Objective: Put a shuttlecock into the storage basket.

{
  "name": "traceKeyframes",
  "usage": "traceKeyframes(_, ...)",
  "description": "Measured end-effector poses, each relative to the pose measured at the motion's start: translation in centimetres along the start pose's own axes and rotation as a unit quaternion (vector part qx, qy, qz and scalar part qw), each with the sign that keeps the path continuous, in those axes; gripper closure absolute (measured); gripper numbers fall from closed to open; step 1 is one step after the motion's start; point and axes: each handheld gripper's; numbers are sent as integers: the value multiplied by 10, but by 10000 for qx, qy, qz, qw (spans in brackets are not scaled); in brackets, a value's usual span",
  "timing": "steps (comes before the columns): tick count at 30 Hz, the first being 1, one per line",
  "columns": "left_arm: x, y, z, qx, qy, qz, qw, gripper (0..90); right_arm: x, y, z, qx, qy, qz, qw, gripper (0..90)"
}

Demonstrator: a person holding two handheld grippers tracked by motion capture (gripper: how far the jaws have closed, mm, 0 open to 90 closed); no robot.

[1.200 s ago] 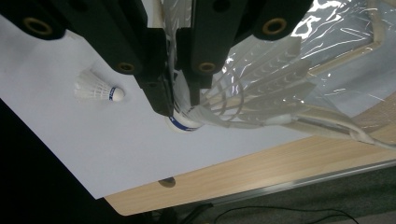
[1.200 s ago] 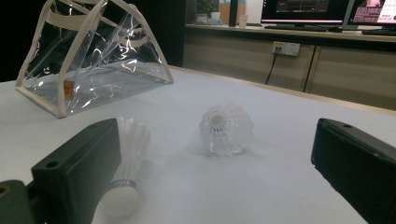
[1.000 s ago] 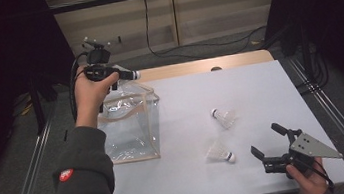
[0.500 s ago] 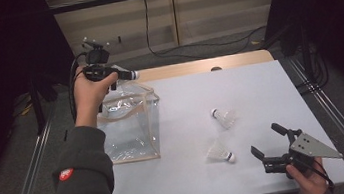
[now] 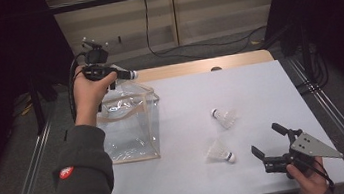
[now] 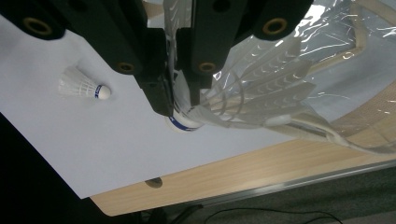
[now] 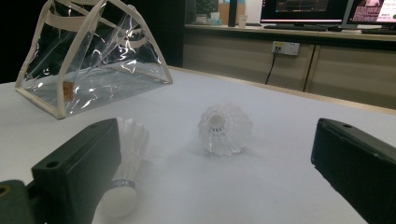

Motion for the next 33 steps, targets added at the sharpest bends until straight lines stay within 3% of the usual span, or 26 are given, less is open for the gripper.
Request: traceKeyframes(33, -5, 8, -20, 259, 138, 29, 9996, 862, -1, -1, 0, 13, 12, -24, 10000, 14)
Point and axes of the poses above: each handheld gripper's, and its own axes: y roughly backward along the jaws, x roughly out of its top, z roughly to its right, and after that the axes turned 5 degrees about -x, right-handed
